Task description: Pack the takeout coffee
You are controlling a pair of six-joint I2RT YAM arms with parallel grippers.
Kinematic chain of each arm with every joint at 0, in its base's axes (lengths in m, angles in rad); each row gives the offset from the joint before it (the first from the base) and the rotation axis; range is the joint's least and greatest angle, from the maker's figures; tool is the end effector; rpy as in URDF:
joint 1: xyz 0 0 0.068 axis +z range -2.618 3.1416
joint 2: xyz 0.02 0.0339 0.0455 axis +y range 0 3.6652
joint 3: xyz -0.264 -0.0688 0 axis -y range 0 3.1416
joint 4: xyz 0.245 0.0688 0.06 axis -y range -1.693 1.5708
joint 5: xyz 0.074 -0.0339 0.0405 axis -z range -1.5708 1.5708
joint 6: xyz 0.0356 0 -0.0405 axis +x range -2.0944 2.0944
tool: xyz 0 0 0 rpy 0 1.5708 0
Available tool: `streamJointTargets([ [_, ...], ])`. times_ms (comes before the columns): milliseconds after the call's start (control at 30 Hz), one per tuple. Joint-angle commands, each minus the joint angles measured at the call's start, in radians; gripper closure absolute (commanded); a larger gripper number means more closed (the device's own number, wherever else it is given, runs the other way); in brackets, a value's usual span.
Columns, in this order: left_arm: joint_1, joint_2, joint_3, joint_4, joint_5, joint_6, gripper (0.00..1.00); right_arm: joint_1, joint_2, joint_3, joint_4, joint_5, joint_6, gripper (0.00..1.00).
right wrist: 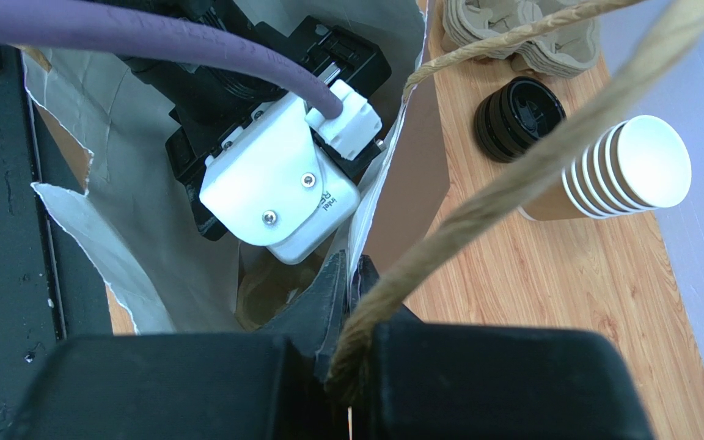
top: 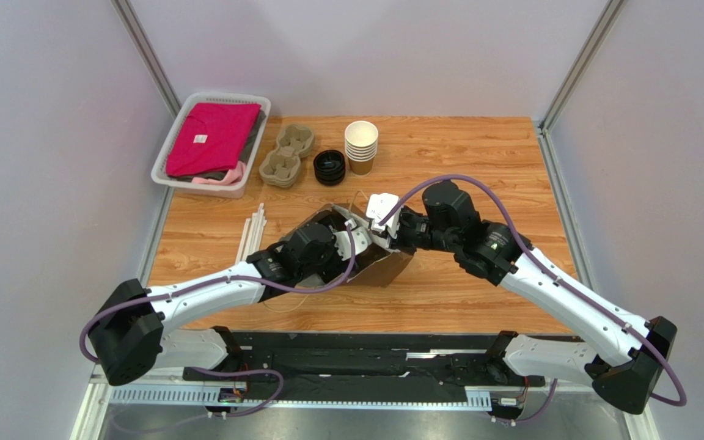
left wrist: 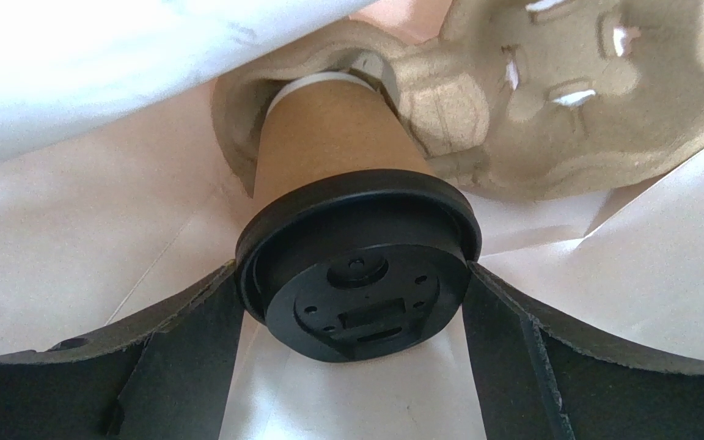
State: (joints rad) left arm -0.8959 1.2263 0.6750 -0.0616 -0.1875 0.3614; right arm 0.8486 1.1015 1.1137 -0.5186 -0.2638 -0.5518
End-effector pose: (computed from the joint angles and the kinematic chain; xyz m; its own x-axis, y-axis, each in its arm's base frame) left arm 0.1677 -0.1989 0.2221 -0.0987 0.6793 -0.7272 0.7555 0.5268 0.3895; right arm 0.1514 0.1859 0.3594 0.1857 -0.5548 -0.8110 -0.9133 0.2070 -0.3507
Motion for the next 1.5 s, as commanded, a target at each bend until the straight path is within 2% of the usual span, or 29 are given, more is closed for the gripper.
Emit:
streamJointTargets([
  [0, 0.0, 0.027, 0.018, -0.121, 0.017, 0.002, 0.86, 0.004, -0.035, 0.005, 0.114, -0.046, -0.028, 1.0],
  [267, -0.001, -0.05, 0.197, -0.409, 0.115, -0.004, 0.86, -0.034, -0.032, 0.009, 0.106, -0.089, -0.017, 1.0],
  [467, 0.002, 0.039, 0.326, -0.558, 0.157, 0.011, 0.86, -0.066, -0.017, 0.011, 0.098, -0.163, 0.018, 1.0],
  [667, 0.032, 0.157, 0.406, -0.624, 0.181, 0.004, 0.87, -0.112, 0.001, 0.015, 0.089, -0.261, 0.035, 1.0],
  [1033, 0.091, 0.354, 0.534, -0.702, 0.255, -0.002, 0.9, -0.169, 0.058, 0.015, 0.074, -0.353, 0.016, 1.0],
  [1467, 0.137, 0.532, 0.58, -0.719, 0.287, 0.033, 0.94, -0.272, 0.136, 0.035, 0.071, -0.416, 0.039, 1.0],
])
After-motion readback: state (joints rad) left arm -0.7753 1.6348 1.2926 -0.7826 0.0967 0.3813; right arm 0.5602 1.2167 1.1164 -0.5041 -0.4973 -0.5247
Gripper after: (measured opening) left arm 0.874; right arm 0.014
